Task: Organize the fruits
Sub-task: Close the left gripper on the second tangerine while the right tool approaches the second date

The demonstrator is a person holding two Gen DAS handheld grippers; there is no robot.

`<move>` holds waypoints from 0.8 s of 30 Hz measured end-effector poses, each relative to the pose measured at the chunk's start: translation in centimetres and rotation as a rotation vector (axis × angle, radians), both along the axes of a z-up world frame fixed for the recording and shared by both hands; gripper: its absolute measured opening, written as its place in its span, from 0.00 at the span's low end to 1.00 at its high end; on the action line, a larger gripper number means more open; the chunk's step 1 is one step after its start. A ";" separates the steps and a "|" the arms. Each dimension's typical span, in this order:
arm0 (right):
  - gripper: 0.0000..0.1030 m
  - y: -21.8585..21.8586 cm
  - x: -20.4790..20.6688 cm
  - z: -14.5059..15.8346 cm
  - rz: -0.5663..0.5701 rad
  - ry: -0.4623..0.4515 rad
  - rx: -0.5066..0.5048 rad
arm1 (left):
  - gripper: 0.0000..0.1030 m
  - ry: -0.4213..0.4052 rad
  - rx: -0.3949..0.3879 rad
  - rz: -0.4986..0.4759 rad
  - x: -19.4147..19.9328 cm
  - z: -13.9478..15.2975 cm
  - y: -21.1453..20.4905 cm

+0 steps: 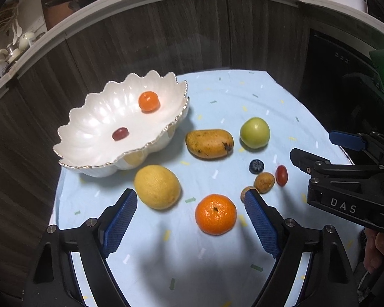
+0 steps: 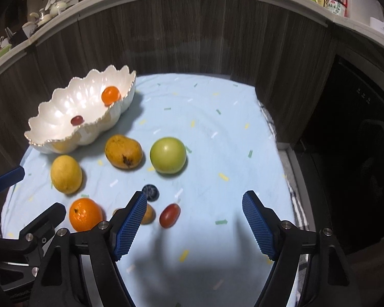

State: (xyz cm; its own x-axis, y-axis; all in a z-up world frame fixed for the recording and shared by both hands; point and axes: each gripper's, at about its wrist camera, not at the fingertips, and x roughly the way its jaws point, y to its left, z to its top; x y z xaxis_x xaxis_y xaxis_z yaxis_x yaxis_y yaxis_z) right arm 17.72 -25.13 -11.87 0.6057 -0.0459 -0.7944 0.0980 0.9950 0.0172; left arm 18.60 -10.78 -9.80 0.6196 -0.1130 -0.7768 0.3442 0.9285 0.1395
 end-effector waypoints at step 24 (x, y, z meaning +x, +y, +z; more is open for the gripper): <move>0.54 0.6 1.0 -4.0 0.019 0.102 0.029 | 0.70 0.097 -0.010 -0.026 0.5 -4.3 -0.6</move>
State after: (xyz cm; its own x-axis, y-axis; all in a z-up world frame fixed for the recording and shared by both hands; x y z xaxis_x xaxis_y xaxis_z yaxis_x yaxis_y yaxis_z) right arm 18.68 -24.58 -15.83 0.5222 -0.0109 -0.8528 0.0818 0.9959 0.0374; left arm 19.15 -11.39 -14.05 0.5383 -0.1364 -0.8316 0.3797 0.9202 0.0949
